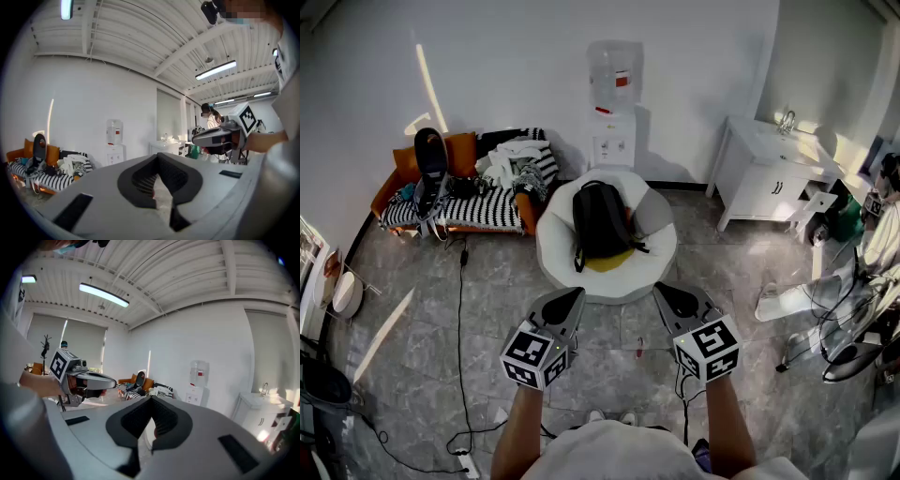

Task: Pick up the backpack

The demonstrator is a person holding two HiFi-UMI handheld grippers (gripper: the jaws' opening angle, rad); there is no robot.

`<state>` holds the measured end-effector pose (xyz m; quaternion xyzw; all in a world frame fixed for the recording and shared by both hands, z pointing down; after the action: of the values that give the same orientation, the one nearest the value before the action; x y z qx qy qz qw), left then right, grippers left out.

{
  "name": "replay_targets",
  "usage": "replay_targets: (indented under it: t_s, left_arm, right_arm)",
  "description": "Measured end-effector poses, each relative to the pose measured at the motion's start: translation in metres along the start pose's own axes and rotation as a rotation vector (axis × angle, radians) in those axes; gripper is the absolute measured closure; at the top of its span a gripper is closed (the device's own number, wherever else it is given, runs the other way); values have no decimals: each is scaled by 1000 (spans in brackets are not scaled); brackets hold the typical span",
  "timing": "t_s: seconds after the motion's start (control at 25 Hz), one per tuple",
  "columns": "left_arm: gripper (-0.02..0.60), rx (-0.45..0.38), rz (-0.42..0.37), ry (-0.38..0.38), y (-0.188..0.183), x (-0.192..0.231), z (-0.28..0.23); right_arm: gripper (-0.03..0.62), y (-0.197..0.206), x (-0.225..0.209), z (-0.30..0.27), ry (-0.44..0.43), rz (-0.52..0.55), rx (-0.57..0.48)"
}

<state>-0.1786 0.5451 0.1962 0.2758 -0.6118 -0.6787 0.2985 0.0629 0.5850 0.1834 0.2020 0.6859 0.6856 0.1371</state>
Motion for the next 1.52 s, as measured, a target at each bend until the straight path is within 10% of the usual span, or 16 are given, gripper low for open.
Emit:
replay_targets:
  t_s: [0.44,0.92,1.52]
  left_arm:
    - [578,-95,87,-35,1,-9,-7]
    - [568,-20,-54,-14,10,-34,-42]
    - [558,-12,-28,-54,30,67,-125]
  right_arm:
    - [592,6,-20,8,-26,-81,-56]
    - [592,5,-50,15,-51,-38,-95]
    - [592,25,-111,-98,-20,-51,-73]
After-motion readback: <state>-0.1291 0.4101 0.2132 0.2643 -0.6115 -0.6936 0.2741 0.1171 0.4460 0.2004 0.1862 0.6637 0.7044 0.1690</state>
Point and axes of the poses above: the fingertips, and each gripper's own axes: z backward along the fingers, x to its left, y out of its underside, the point moved 9 cm from there along z, backward along the fingers, and after that the axes turned 12 degrees about -x, right-handed, at the moved point
